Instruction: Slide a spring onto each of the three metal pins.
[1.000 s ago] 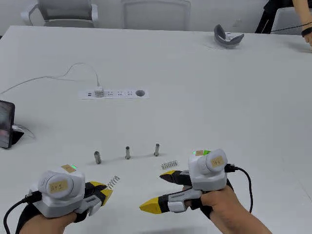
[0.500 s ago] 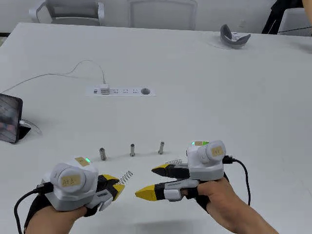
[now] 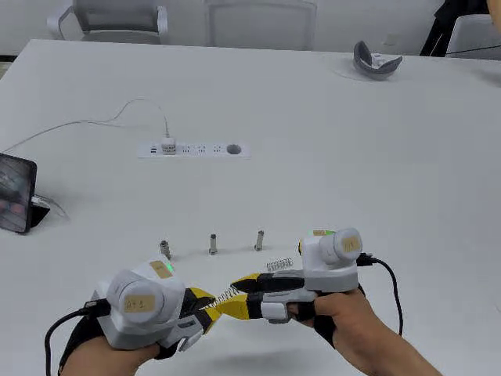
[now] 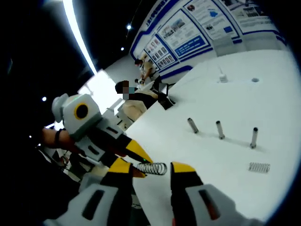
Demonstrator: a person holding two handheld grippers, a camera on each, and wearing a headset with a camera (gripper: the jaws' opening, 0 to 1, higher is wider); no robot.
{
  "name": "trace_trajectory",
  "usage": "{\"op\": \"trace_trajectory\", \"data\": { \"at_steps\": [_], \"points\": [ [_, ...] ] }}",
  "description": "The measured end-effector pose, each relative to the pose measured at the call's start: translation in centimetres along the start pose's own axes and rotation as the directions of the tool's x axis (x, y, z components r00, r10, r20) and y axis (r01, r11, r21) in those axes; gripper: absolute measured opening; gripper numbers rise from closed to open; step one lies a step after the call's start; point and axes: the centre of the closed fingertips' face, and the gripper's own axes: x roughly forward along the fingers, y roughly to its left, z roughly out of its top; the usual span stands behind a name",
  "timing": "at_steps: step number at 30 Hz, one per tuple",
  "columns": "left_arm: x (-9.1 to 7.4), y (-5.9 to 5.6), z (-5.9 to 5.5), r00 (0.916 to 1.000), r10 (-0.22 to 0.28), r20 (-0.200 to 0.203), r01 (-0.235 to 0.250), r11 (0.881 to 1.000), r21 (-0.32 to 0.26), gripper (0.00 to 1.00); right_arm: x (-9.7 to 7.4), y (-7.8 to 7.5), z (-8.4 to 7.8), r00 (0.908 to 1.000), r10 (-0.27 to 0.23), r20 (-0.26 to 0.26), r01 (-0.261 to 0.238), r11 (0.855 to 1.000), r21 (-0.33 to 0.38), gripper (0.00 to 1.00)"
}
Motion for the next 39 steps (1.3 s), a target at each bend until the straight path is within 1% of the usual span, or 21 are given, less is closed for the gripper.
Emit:
{"op": "trace_trajectory", "data": {
  "at_steps": [3, 6, 10, 16, 24, 29, 32, 35, 36, 39],
  "points": [
    [0.0, -0.2, 0.0, 0.9999, -0.011, -0.001, 0.011, 1.0, 0.004, 0.1, 0.0, 0.1, 0.0, 0.9999, 0.012, 0.01, -0.012, 1.0, 0.015, 0.29],
    [0.0, -0.3, 0.0, 0.9999, -0.015, -0.005, 0.016, 1.0, 0.012, 0.1, -0.1, 0.1, -0.1, 0.9999, 0.008, 0.011, -0.008, 1.0, 0.029, 0.27],
    [0.0, -0.3, 0.0, 0.9998, -0.019, -0.007, 0.019, 1.0, 0.015, 0.1, -0.3, 0.2, 0.0, 0.9996, 0.016, 0.023, -0.017, 0.998, 0.052, 0.22],
    [0.1, -0.3, 0.1, 0.9998, -0.02, -0.007, 0.02, 1.0, 0.02, 0.1, -0.3, 0.4, 0.1, 0.9991, 0.032, 0.026, -0.033, 0.998, 0.056, 0.15],
    [0.3, -0.3, 0.1, 0.9996, -0.027, -0.007, 0.027, 0.999, 0.04, 0.1, -0.2, 0.7, 0.0, 0.9989, 0.042, 0.022, -0.043, 0.998, 0.048, 0.13],
    [0.5, -0.4, 0.2, 0.9993, -0.038, -0.003, 0.039, 0.998, 0.041, 0.1, -0.4, 0.5, 0.1, 0.9991, 0.039, 0.014, -0.04, 0.999, 0.036, 0.13],
    [0.6, -0.6, 0.4, 0.9986, -0.052, 0.0, 0.052, 0.998, 0.046, 0.1, -0.6, 0.7, 0.3, 0.9992, 0.038, -0.009, -0.038, 0.999, 0.006, 0.12],
    [0.9, -0.9, 0.8, 0.9971, -0.076, 0.006, 0.075, 0.995, 0.058, 0.1, -0.9, 0.8, 0.5, 0.9977, 0.036, -0.057, -0.04, 0.998, -0.053, 0.12],
    [1.0, -0.9, 1.0, 0.9964, -0.084, 0.008, 0.083, 0.994, 0.065, 0.1, -1.1, 0.8, 0.5, 0.9962, 0.034, -0.081, -0.04, 0.996, -0.081, 0.12],
    [1.1, -1.0, 1.8, 0.9943, -0.105, 0.018, 0.103, 0.991, 0.082, 0.1, -1.4, 1.0, 1.1, 0.9914, 0.038, -0.125, -0.056, 0.988, -0.141, 0.12]
  ]
}}
